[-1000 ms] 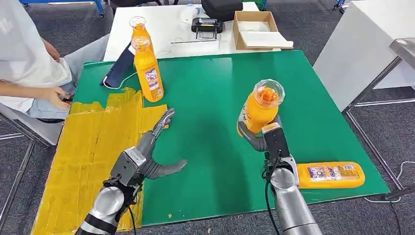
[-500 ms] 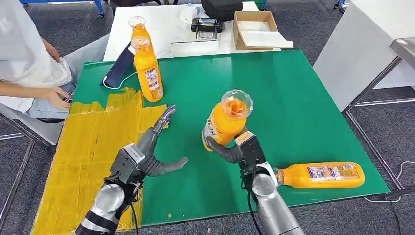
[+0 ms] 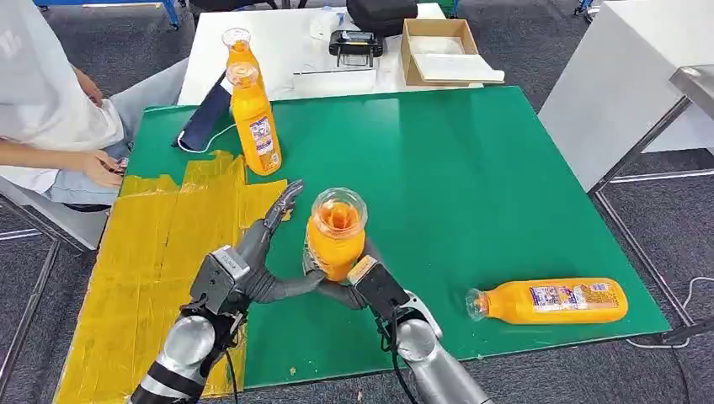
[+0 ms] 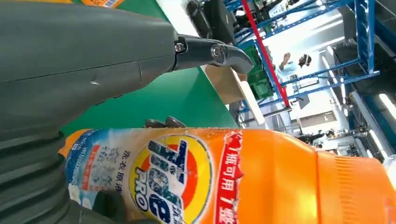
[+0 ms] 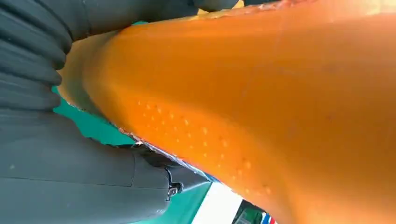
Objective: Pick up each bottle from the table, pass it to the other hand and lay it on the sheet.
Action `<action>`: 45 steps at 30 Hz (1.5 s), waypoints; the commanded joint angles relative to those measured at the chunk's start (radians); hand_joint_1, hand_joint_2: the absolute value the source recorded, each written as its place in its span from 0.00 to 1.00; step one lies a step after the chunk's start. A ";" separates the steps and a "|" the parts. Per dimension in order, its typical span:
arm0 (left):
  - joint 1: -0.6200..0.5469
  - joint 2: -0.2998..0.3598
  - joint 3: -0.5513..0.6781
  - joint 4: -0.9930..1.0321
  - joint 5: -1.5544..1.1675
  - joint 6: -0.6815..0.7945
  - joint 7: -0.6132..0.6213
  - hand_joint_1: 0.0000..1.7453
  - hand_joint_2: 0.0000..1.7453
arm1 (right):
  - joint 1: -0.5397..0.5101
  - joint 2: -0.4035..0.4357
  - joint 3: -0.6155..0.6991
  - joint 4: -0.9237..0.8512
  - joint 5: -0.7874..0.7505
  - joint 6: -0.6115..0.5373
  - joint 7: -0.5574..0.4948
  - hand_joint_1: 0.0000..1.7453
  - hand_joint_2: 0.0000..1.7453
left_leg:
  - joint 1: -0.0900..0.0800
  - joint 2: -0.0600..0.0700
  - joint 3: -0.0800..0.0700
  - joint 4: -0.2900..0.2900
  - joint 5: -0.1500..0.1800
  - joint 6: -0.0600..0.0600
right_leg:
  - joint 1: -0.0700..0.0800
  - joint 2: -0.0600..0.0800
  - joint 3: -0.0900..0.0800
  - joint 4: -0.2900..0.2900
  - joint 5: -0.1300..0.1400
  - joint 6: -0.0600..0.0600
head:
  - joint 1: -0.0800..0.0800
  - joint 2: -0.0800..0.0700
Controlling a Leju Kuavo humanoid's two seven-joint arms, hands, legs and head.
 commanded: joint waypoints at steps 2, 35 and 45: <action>-0.053 0.006 -0.037 0.075 0.018 0.003 0.001 0.00 1.00 | -0.053 -0.014 0.079 0.113 0.013 -0.016 0.007 1.00 1.00 | 0.001 0.001 0.007 0.000 -0.003 -0.003 | 0.001 -0.001 0.006 0.000 -0.002 -0.003 | 0.000 0.000; -0.050 -0.001 -0.122 0.114 0.118 -0.094 0.016 0.00 1.00 | -0.074 -0.007 0.075 0.173 0.017 -0.040 0.007 1.00 1.00 | 0.001 0.000 0.003 0.000 -0.001 -0.002 | 0.001 -0.001 0.003 -0.001 -0.001 -0.001 | 0.000 0.000; -0.050 -0.001 -0.122 0.114 0.118 -0.094 0.016 0.00 1.00 | -0.074 -0.007 0.075 0.173 0.017 -0.040 0.007 1.00 1.00 | 0.001 0.000 0.005 0.000 -0.002 -0.003 | 0.001 -0.001 0.005 0.000 -0.002 -0.002 | 0.000 0.000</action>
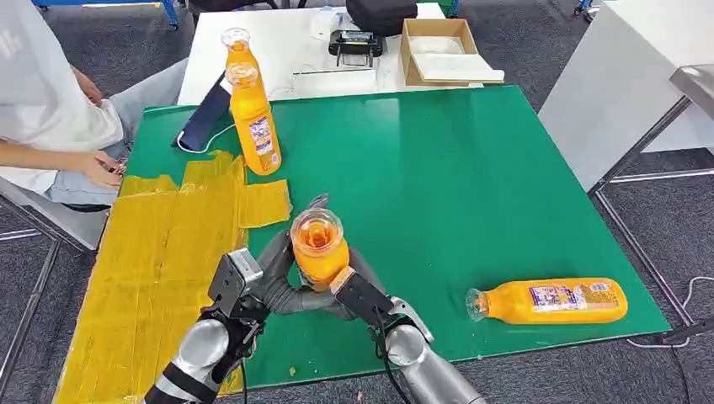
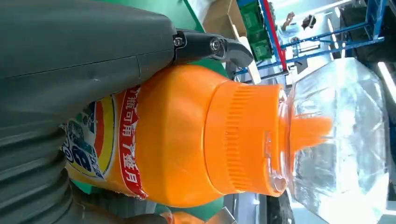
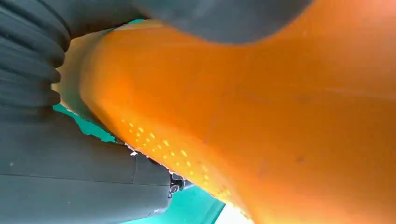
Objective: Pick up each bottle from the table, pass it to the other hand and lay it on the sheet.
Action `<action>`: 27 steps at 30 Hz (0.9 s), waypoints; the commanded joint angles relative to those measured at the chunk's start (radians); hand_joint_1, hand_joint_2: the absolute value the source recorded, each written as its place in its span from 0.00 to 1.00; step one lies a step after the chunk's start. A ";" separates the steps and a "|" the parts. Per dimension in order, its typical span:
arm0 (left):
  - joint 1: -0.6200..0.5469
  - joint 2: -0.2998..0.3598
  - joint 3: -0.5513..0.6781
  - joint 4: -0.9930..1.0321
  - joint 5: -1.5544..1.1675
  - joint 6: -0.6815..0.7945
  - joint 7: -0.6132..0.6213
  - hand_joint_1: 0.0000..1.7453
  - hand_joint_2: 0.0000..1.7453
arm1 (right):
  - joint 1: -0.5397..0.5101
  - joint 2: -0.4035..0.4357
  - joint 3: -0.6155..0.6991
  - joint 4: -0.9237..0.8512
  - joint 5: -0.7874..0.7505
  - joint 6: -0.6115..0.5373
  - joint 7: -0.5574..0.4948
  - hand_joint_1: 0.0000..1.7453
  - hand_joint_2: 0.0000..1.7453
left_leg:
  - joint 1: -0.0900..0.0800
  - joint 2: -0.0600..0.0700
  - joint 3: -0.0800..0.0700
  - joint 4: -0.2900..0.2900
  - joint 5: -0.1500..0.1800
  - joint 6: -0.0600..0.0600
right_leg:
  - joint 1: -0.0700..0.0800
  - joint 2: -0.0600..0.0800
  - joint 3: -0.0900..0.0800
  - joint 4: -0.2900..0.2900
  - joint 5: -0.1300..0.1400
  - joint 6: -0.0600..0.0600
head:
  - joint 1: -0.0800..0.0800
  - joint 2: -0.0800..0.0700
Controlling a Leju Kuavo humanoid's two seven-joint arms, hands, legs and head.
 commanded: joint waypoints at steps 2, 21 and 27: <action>-0.038 0.009 -0.041 0.063 0.031 -0.026 0.011 0.00 1.00 | -0.050 -0.013 0.030 0.065 0.000 -0.004 0.004 1.00 1.00 | 0.000 0.000 0.003 0.000 -0.001 -0.002 | 0.001 -0.001 0.003 0.000 -0.001 -0.001 | 0.000 0.000; -0.022 -0.024 -0.094 0.119 0.199 -0.029 0.041 1.00 1.00 | -0.077 -0.007 0.068 0.091 0.012 -0.048 0.002 1.00 1.00 | 0.001 0.001 0.006 0.001 -0.003 -0.003 | 0.001 0.000 0.006 0.000 -0.002 -0.002 | 0.000 0.000; -0.026 -0.019 -0.095 0.113 0.203 -0.026 0.038 1.00 1.00 | -0.077 -0.012 0.070 0.086 0.009 -0.048 0.001 1.00 1.00 | 0.001 0.000 0.005 0.001 -0.003 -0.003 | 0.001 -0.001 0.006 0.000 -0.002 -0.002 | 0.000 0.000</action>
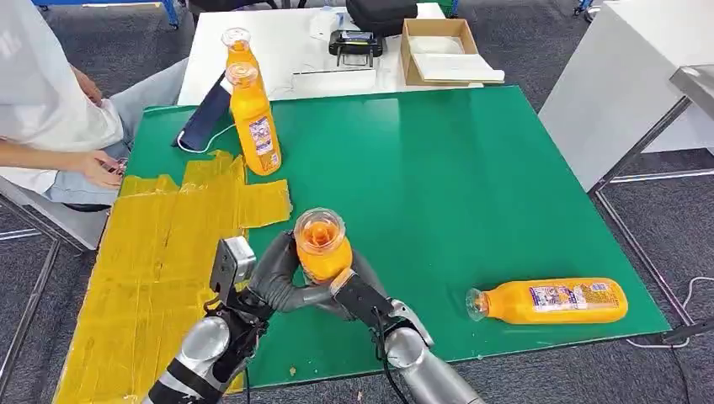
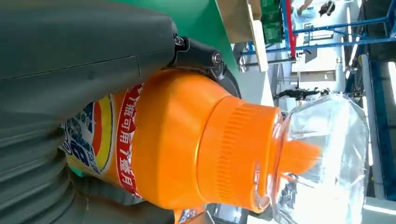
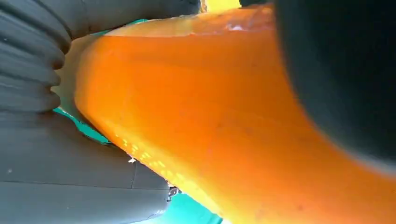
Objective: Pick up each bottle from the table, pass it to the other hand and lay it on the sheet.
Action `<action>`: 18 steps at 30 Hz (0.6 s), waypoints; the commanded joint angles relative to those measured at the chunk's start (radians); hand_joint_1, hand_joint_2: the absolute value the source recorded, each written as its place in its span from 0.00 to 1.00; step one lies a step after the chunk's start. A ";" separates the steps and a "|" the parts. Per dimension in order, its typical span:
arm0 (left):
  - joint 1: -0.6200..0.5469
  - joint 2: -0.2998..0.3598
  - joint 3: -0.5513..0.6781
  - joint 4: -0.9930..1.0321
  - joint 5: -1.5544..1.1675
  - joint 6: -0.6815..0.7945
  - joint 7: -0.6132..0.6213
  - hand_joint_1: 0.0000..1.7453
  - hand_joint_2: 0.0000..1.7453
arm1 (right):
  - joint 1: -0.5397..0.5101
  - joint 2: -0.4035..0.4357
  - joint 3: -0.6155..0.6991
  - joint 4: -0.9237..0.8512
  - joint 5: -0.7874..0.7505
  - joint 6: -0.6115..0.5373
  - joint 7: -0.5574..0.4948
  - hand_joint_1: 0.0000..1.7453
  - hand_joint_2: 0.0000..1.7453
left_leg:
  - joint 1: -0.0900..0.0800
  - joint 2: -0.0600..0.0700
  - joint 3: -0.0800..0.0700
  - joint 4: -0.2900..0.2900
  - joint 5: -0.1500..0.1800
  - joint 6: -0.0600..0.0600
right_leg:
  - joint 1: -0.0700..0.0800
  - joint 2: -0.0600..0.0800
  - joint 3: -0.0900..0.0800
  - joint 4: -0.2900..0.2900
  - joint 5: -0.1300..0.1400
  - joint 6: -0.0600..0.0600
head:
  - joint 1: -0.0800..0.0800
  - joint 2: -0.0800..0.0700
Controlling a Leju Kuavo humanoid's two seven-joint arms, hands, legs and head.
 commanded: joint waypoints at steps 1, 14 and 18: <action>-0.015 -0.008 -0.069 0.060 0.011 0.001 0.002 1.00 1.00 | -0.074 -0.013 0.052 0.054 -0.007 -0.002 0.002 1.00 1.00 | 0.000 0.000 0.002 0.000 -0.001 -0.001 | 0.001 0.000 0.002 0.000 -0.001 -0.001 | 0.000 0.000; -0.019 -0.004 -0.060 0.049 0.011 0.023 -0.006 1.00 1.00 | -0.063 -0.019 0.045 0.022 -0.020 -0.013 -0.011 1.00 1.00 | 0.001 0.000 0.004 0.001 -0.002 -0.002 | 0.001 -0.001 0.004 0.001 -0.002 -0.002 | 0.000 0.000; -0.020 -0.001 -0.058 0.045 -0.013 0.047 -0.015 1.00 1.00 | -0.054 -0.020 0.033 0.001 -0.030 -0.025 -0.017 0.10 1.00 | 0.001 0.001 0.006 0.001 -0.003 -0.003 | 0.001 -0.001 0.006 0.001 -0.003 -0.002 | 0.000 0.000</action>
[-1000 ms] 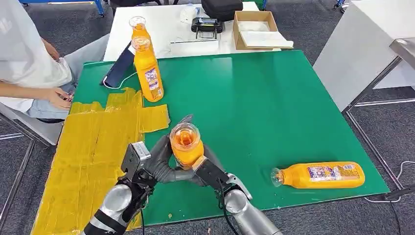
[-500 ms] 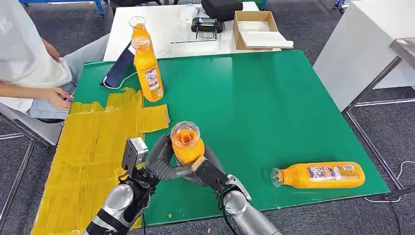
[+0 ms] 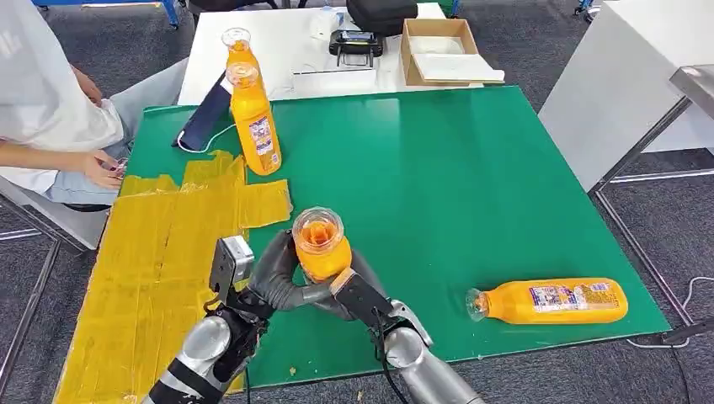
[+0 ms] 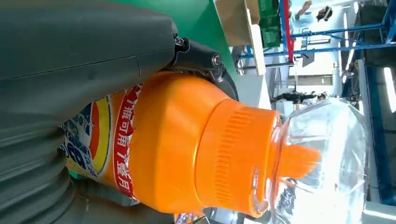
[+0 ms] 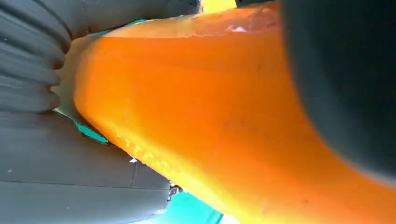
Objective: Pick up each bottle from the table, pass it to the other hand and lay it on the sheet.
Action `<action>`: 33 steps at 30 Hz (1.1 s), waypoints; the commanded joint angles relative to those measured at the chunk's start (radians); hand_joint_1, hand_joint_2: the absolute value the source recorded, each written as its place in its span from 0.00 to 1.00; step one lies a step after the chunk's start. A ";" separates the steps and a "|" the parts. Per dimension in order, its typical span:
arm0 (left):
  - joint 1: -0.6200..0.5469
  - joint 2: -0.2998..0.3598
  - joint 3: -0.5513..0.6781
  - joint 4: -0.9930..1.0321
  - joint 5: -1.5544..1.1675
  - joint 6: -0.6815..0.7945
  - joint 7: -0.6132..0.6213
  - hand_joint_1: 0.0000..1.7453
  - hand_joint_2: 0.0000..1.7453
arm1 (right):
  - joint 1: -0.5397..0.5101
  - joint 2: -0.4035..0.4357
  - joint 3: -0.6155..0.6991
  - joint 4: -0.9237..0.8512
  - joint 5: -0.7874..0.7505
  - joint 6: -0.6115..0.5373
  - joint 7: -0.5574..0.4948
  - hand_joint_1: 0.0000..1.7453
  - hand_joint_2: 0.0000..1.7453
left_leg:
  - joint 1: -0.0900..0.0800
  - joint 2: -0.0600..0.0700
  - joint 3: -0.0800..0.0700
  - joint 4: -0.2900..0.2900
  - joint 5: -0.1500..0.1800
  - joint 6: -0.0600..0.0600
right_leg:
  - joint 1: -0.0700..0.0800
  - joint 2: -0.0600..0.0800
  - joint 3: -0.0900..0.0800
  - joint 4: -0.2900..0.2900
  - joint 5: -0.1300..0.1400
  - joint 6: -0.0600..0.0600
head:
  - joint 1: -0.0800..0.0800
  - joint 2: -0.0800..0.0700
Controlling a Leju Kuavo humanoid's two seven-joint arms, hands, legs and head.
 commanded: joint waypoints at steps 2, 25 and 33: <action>-0.019 0.005 -0.049 0.034 -0.052 0.053 -0.013 1.00 1.00 | -0.040 -0.026 0.015 -0.035 -0.020 -0.036 -0.015 0.00 1.00 | 0.001 0.000 0.005 0.001 -0.003 -0.003 | 0.001 -0.001 0.005 0.001 -0.003 -0.002 | 0.000 0.000; -0.020 0.073 0.122 -0.012 -0.685 0.409 -0.008 1.00 1.00 | 0.108 -0.124 -0.160 -0.441 0.011 -0.100 -0.031 0.00 1.00 | 0.001 0.000 0.002 0.000 -0.001 -0.002 | 0.001 -0.001 0.003 0.000 -0.001 -0.001 | 0.000 0.000; -0.115 0.136 0.111 0.180 -1.410 0.441 0.330 1.00 1.00 | 0.172 -0.130 -0.206 -0.607 0.132 -0.182 -0.028 0.00 1.00 | 0.001 -0.002 0.006 0.000 -0.002 -0.003 | 0.001 -0.004 0.006 0.001 -0.003 -0.003 | 0.000 0.000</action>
